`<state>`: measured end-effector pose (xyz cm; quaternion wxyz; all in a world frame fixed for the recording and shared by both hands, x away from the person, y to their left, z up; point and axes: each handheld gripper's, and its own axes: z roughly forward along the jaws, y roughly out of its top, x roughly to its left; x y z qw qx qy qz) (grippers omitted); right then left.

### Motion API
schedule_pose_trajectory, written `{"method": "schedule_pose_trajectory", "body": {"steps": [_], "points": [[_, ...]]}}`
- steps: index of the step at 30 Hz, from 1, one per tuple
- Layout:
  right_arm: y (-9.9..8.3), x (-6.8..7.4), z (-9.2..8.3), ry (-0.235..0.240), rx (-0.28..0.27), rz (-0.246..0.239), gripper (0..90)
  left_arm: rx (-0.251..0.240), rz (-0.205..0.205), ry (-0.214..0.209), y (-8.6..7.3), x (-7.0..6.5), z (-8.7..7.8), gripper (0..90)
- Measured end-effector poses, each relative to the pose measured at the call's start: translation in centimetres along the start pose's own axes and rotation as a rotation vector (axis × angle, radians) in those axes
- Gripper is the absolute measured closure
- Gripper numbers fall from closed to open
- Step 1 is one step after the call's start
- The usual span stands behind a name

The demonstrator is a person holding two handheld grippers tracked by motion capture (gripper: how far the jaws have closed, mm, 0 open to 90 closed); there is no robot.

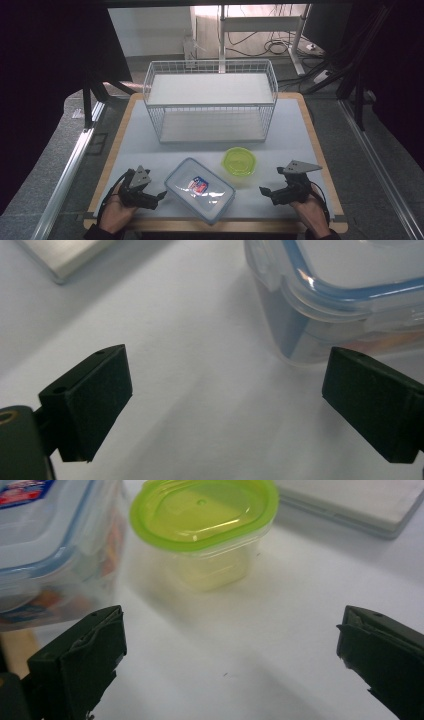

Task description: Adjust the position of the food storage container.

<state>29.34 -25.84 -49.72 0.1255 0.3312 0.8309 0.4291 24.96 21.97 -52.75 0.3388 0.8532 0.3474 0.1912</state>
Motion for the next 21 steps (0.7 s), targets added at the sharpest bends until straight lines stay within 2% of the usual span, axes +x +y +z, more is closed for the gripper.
{"method": "schedule_pose_trajectory", "body": {"steps": [2,5,6,8,10,14,21], "points": [[0.03,0.02,0.14,-0.018,0.003,-0.006,0.0,-0.009,0.002,0.005,0.0,0.04,-0.1,5.7],[-0.08,-0.01,0.24,-0.024,0.015,-0.001,0.0,-0.024,-0.018,0.0,-0.08,0.27,-0.32,5.7],[-0.08,-0.04,0.24,-0.024,0.018,0.004,0.0,-0.042,-0.044,-0.011,-0.21,0.48,-0.47,5.7],[-0.1,-0.2,0.3,-0.017,0.027,0.025,0.0,-0.043,-0.054,-0.02,-0.34,0.63,-0.48,5.6],[-0.17,-0.31,0.34,-0.002,0.028,0.037,0.0,-0.035,-0.044,-0.015,-0.38,0.58,-0.39,5.1],[-0.1,-0.31,0.35,-0.004,0.02,0.04,0.0,-0.022,-0.016,-0.004,-0.27,0.37,-0.26,4.5],[0.21,-0.11,0.32,0.005,-0.024,0.078,0.0,-0.048,-0.046,0.003,-0.33,0.62,-0.56,4.4]]}}
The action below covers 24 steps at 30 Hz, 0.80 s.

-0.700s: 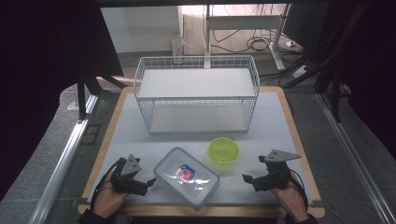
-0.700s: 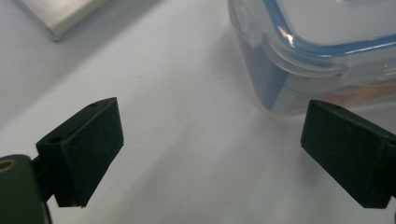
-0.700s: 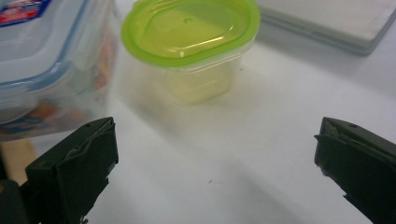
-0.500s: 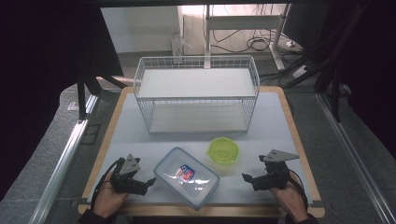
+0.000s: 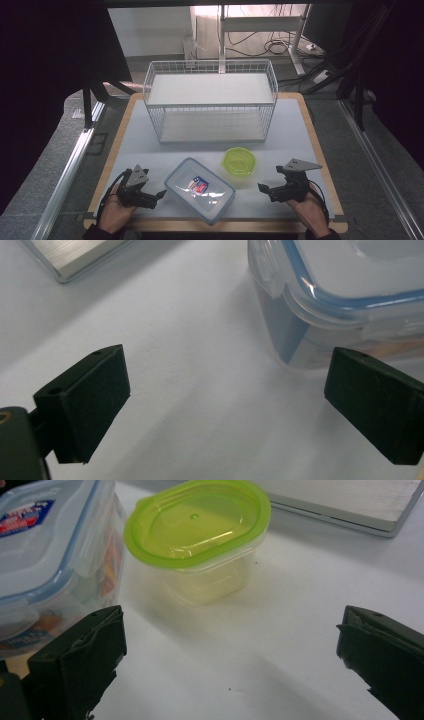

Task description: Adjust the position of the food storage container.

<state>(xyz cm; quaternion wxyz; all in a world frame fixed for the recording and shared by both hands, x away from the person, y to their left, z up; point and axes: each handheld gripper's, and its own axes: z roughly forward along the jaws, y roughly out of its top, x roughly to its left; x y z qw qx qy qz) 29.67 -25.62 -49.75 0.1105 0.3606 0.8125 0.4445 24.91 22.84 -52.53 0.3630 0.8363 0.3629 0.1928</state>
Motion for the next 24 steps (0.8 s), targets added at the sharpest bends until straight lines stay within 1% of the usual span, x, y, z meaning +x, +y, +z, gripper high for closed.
{"method": "schedule_pose_trajectory", "body": {"steps": [2,5,7,9,10,12,13,14,15,16,18,22,24], "points": [[0.1,0.1,0.0,0.006,-0.01,0.024,0.0,-0.008,-0.017,0.0,0.0,0.1,0.0,4.4],[0.5,0.0,0.2,0.001,-0.007,0.061,1.6,-0.006,-0.02,-0.001,-0.1,0.1,0.0,4.4],[0.7,0.0,0.3,0.013,0.002,0.051,1.5,-0.008,-0.018,0.002,-0.1,0.1,0.0,4.4],[0.9,0.1,0.4,0.025,0.022,0.036,1.3,-0.01,-0.019,0.005,0.0,0.1,0.0,4.4],[1.1,0.1,0.4,0.028,0.031,0.029,2.6,-0.012,-0.018,0.006,0.0,0.1,0.0,4.4],[1.4,0.3,0.4,0.014,0.044,0.031,7.1,-0.016,-0.02,0.003,-0.1,0.1,-0.1,4.4],[1.6,0.4,0.5,0.015,0.044,0.034,10.3,-0.015,-0.019,0.004,-0.1,0.1,-0.1,4.3],[1.6,0.4,0.5,0.015,0.044,0.034,10.3,-0.015,-0.019,0.004,-0.1,0.1,-0.1,4.4],[1.9,0.6,0.4,0.023,0.046,0.043,16.2,-0.016,-0.019,0.006,0.0,0.1,-0.1,4.3],[2.2,0.6,0.4,0.026,0.05,0.045,19.9,-0.016,-0.019,0.006,0.0,0.1,-0.1,4.4],[2.6,0.7,0.4,0.037,0.06,0.039,27.6,-0.016,-0.019,0.005,-0.1,0.1,-0.1,4.4],[3.4,1.0,0.5,0.048,0.085,0.009,41.4,-0.004,-0.014,0.004,-0.1,0.0,0.0,4.5],[3.9,1.2,0.6,0.043,0.096,-0.008,48.4,-0.005,-0.013,0.004,0.0,0.0,0.0,4.6]]}}
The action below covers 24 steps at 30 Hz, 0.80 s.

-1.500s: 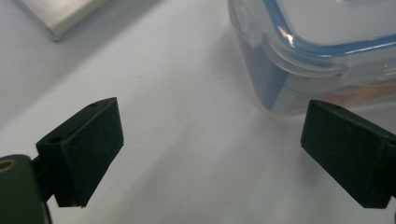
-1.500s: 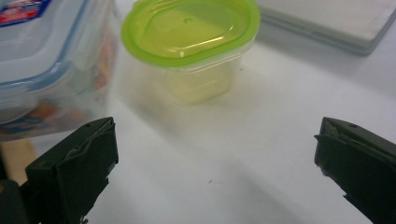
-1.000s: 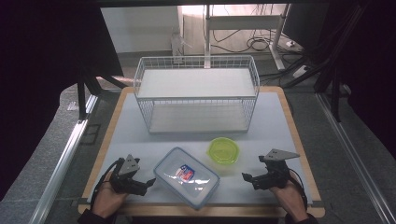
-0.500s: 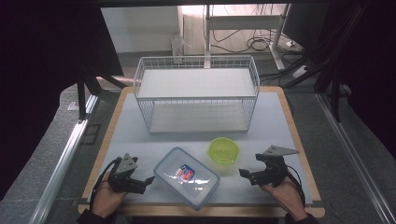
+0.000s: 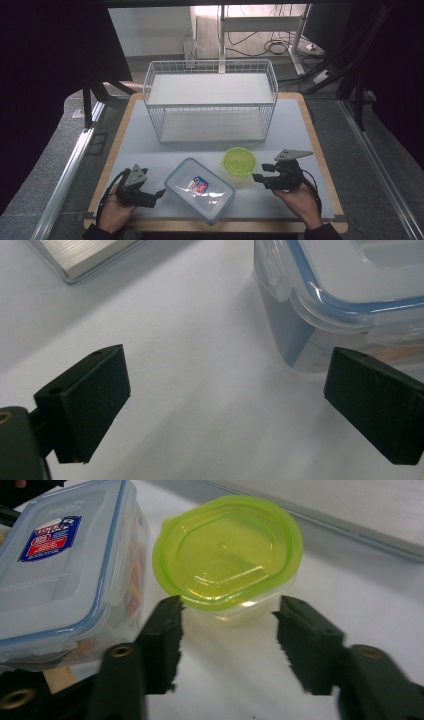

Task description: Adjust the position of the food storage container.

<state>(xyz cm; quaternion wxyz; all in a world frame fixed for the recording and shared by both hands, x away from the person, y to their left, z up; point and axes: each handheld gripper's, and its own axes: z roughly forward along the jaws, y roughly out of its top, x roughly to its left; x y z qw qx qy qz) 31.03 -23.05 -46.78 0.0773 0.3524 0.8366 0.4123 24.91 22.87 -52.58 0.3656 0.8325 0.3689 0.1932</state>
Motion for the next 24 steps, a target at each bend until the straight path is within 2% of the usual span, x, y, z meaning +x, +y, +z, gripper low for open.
{"method": "schedule_pose_trajectory", "body": {"steps": [2,5,6,9,10,13,17,20,24], "points": [[0.6,0.1,0.0,-0.002,0.005,-0.019,51.9,0.003,0.005,0.0,0.0,0.0,0.0,4.6],[1.4,0.3,0.0,-0.007,0.008,-0.017,59.4,-0.007,0.0,-0.002,0.0,0.0,-0.1,4.6],[1.4,0.3,0.0,-0.007,0.008,-0.017,59.4,-0.007,0.0,-0.002,0.0,0.0,-0.1,4.6],[2.1,0.3,0.1,-0.001,0.012,-0.031,70.1,-0.008,0.004,0.0,0.0,0.0,-0.1,4.7],[2.1,0.3,0.1,-0.001,0.012,-0.031,70.1,-0.008,0.004,0.0,0.0,0.0,-0.1,4.7],[2.9,0.3,0.9,0.045,0.024,-0.04,78.4,-0.003,0.01,0.001,0.0,0.0,-0.1,4.7],[3.8,0.9,2.1,0.055,0.039,-0.079,90.0,-0.002,0.011,0.0,0.0,0.0,-0.1,4.7],[4.5,1.4,3.2,0.045,0.049,-0.101,90.0,0.002,0.013,0.0,0.0,0.0,0.0,4.8],[5.5,1.9,4.7,0.036,0.055,-0.102,90.0,0.006,0.017,-0.001,0.0,0.0,0.0,5.0]]}}
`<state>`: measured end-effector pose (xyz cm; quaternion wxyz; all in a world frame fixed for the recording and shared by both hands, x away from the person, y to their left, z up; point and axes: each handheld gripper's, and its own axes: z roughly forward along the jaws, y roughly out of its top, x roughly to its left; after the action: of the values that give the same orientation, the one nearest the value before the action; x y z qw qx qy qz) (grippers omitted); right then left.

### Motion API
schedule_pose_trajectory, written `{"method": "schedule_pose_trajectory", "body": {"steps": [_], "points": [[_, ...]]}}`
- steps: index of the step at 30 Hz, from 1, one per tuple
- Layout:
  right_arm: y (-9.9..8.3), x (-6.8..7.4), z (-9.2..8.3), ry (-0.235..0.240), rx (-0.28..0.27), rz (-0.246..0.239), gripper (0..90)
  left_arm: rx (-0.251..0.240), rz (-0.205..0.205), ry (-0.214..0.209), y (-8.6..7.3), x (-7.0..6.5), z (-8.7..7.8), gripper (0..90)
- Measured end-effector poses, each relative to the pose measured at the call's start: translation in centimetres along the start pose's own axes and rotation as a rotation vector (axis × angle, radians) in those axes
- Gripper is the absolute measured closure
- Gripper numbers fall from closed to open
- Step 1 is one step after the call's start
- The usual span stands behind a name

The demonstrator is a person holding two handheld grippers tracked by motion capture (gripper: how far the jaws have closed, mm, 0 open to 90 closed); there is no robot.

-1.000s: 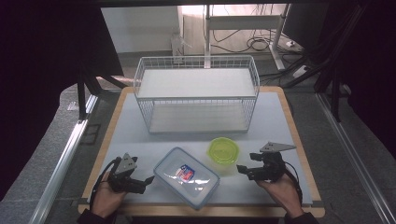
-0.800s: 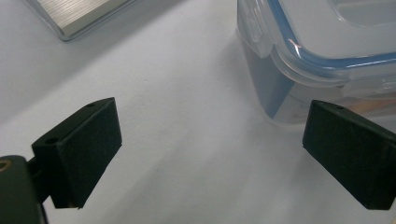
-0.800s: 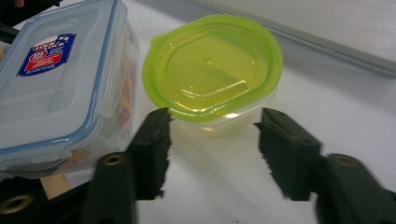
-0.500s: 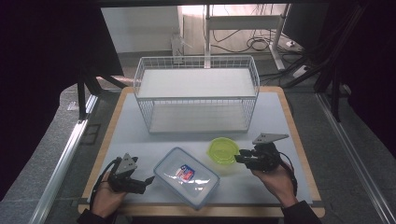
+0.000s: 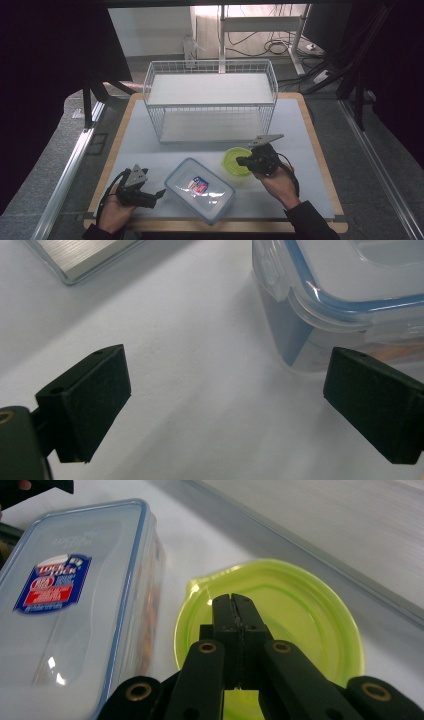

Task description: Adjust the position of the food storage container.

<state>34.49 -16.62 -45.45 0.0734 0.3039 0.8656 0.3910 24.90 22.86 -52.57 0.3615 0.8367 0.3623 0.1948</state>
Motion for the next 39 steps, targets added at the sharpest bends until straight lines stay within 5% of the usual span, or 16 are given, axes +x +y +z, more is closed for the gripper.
{"method": "schedule_pose_trajectory", "body": {"steps": [8,19,39], "points": [[1.8,0.7,3.0,0.057,0.015,-0.024,90.0,0.002,0.001,0.0,0.0,0.0,0.0,5.1],[3.0,1.2,6.6,0.045,0.073,-0.05,90.0,0.016,0.012,-0.006,0.0,-0.2,0.2,5.2],[0.8,-0.1,3.3,0.03,0.116,-0.014,90.0,0.027,0.015,-0.009,0.0,-0.2,0.3,5.3]]}}
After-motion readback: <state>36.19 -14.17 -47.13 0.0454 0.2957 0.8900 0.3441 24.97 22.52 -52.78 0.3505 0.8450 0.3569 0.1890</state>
